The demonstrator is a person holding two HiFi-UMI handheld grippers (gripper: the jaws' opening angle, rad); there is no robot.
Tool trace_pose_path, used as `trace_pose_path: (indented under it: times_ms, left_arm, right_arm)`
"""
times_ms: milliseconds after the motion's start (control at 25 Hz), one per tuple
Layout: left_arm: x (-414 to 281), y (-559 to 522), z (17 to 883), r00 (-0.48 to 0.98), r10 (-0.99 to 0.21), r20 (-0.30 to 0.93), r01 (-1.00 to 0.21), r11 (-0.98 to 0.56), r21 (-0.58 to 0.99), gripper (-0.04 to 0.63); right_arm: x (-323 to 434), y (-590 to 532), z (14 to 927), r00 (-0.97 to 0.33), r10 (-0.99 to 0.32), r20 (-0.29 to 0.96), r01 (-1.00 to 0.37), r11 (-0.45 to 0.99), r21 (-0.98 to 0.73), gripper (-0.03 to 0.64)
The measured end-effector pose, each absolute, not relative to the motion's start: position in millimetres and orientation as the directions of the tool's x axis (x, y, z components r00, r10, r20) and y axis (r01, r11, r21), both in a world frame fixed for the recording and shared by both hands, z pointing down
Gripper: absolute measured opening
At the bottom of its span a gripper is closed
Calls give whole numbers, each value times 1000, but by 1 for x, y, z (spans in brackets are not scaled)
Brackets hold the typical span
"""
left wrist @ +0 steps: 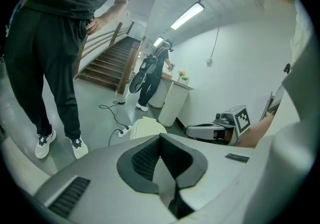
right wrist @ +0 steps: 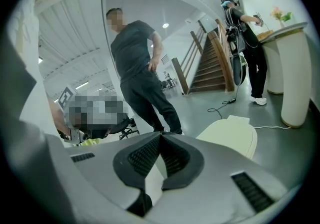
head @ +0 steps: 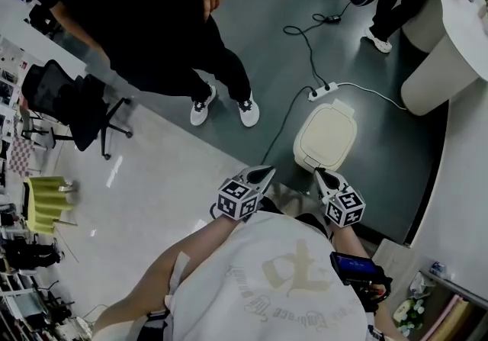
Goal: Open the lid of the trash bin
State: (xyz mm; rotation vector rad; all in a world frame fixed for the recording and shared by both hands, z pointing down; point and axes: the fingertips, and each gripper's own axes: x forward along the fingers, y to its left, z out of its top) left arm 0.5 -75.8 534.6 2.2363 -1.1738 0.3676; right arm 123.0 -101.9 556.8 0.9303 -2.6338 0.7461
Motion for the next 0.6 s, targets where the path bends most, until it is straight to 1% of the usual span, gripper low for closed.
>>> trace_pose_path:
  times_ms: [280, 600]
  left_arm:
    - [-19, -109, 542, 608, -624, 490, -794, -482, 372, 14]
    - [-24, -146, 565, 681, -551, 482, -731, -554, 398, 14]
  right_arm:
    - [116, -126, 581, -700, -548, 458, -712, 588, -384, 5]
    - [115, -153, 633, -599, -550, 582, -794, 505, -339, 5]
